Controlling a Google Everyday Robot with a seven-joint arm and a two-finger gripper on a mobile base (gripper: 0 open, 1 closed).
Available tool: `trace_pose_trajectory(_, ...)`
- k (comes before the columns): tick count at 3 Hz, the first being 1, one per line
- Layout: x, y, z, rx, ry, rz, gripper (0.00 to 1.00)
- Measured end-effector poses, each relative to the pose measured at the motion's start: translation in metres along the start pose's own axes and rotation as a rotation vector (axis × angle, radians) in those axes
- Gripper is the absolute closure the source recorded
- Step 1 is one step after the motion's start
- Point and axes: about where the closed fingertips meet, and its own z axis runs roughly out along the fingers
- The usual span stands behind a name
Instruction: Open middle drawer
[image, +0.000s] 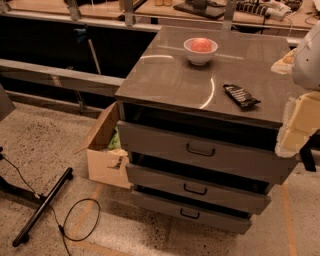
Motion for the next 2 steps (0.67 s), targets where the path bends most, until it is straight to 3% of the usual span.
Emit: trace_pose_trajectory(2, 0.011, 0.003, 0.009, 0.032, 0.026, 0.022, 0.0)
